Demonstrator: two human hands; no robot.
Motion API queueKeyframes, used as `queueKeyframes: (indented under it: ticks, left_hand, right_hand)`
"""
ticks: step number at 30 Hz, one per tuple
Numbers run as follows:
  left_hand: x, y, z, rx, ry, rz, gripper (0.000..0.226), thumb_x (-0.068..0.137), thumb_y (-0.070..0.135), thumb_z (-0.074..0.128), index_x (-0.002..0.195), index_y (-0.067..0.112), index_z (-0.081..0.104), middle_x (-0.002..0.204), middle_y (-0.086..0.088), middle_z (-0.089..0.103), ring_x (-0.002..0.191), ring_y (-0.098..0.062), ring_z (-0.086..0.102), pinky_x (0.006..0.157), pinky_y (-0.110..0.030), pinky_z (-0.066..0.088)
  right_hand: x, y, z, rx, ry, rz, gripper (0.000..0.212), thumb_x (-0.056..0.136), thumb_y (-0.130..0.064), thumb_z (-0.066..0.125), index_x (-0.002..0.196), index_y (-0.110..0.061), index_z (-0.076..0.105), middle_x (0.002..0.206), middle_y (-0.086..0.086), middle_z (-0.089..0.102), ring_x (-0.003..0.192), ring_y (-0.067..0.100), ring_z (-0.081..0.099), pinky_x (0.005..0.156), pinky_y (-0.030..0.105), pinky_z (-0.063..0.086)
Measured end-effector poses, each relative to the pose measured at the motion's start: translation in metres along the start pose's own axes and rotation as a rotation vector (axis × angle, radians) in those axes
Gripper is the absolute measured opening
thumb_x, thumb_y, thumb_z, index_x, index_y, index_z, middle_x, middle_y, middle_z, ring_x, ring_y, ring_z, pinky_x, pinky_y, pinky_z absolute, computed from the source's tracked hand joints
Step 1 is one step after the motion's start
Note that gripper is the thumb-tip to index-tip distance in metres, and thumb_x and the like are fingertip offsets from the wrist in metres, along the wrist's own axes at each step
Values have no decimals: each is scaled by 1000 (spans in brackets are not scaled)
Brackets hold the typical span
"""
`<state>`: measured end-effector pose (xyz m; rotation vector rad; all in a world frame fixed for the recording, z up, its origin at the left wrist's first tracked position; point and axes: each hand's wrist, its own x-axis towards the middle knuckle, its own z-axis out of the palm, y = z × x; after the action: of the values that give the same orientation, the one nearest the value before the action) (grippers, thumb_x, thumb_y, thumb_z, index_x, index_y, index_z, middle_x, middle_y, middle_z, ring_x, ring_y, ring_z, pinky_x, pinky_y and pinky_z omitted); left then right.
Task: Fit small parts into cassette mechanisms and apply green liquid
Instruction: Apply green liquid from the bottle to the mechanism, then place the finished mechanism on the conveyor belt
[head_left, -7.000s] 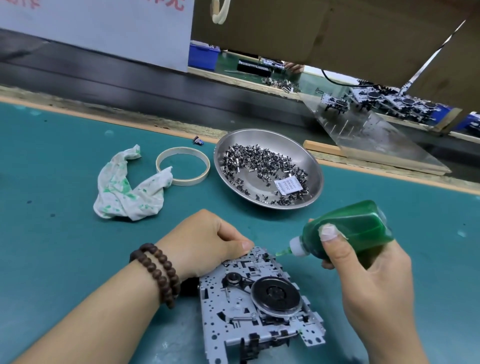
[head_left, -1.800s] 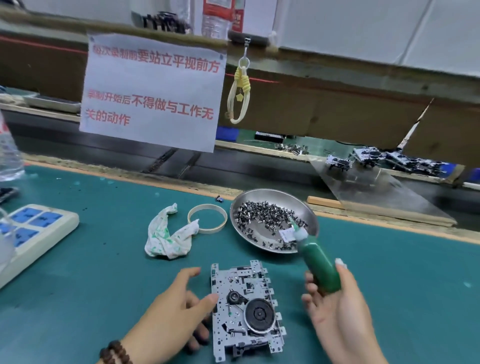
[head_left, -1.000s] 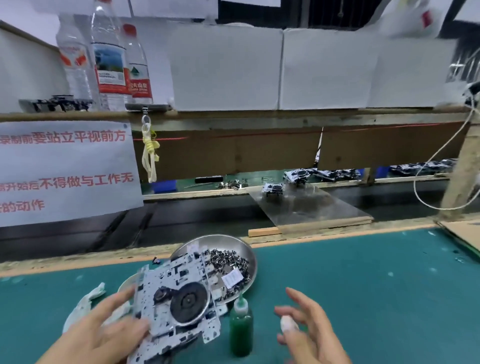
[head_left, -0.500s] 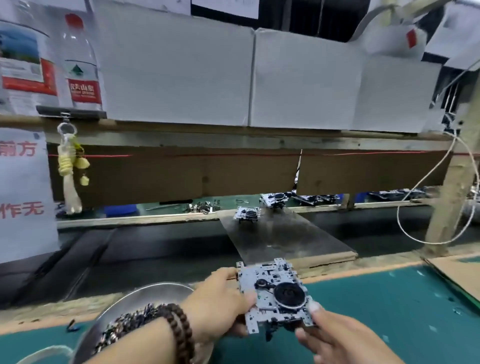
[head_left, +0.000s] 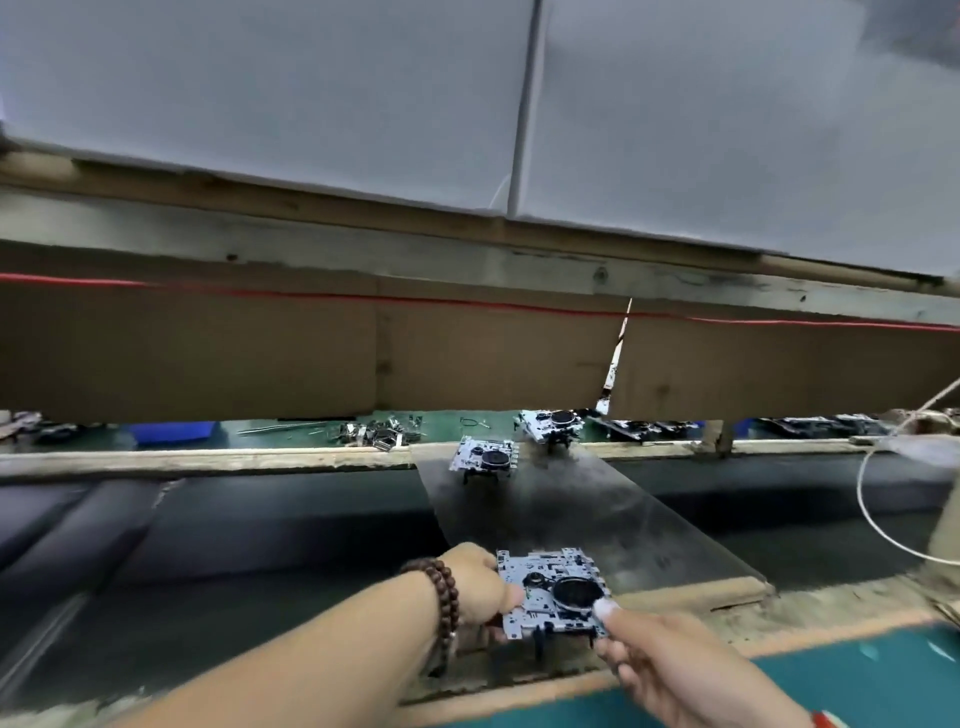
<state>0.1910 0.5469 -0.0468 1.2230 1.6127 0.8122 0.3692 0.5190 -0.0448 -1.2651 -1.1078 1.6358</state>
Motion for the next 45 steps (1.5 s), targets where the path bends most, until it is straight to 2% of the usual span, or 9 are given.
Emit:
queueKeyframes:
  ticks: [4,7,10,21,28,36,39,42,45]
  left_hand:
    - [34,21,0,-98,141,39,43,93,17,53,126,-9,46,128,-23,54,56,-9,53,76,-29,52]
    - [31,39,-10,-174,246,90,50,98,21,43,141,-1,29,142,-23,39,73,-14,50,87,-36,48]
    - [2,38,-35,-288,321,110,61,99,25,40,149,24,7,153,-11,22,120,-28,48,100,-42,44]
    - [-203,-31,-108,-354,349,160,48,99,27,37,145,25,24,144,-7,40,123,-24,47,92,-35,45]
    - [-298,-72,-113,-373,340,124,45,99,30,36,143,23,28,132,-8,51,109,-23,57,84,-32,50]
    - [-360,-174,-142,792,660,-83,37,90,27,48,126,22,41,130,-2,41,119,-23,38,96,-35,37]
    - [-370,-200,-140,872,536,-285,37,90,46,42,122,27,41,135,1,34,123,-23,34,95,-39,35]
    - [-372,-209,-144,951,563,-252,32,93,47,39,117,27,46,131,4,42,119,-21,40,93,-38,37]
    - [-376,-200,-141,797,675,-136,24,95,41,39,85,24,53,95,2,60,93,-21,55,72,-29,40]
  right_hand:
    - [32,-18,4,171,97,-17,17,91,1,53,87,17,58,75,23,68,53,16,65,38,15,49]
    - [45,-29,7,221,129,-62,43,93,-4,52,130,14,39,131,28,47,110,30,57,84,27,54]
    - [35,-25,14,-8,94,-162,59,92,-13,56,143,1,29,146,17,36,126,29,46,106,36,38]
    - [-112,34,61,-292,-290,-93,23,92,-5,51,111,-15,61,116,-1,61,110,10,57,75,22,51]
    - [-180,67,83,-618,-408,-181,65,81,21,28,119,-28,47,128,-9,50,119,6,44,82,19,46]
    - [-225,115,92,-734,-545,-249,67,76,-5,73,118,-44,38,126,-31,39,118,-14,36,90,4,32]
    - [-232,127,114,-695,-396,-311,51,73,-14,77,110,-35,49,112,-23,56,100,-12,51,75,3,40]
    - [-236,132,131,-796,-271,-397,27,79,-23,71,100,-30,55,101,-13,65,98,10,60,91,30,46]
    - [-248,137,153,-740,-312,-452,17,80,-34,68,93,-37,57,89,-20,66,84,-7,59,74,9,46]
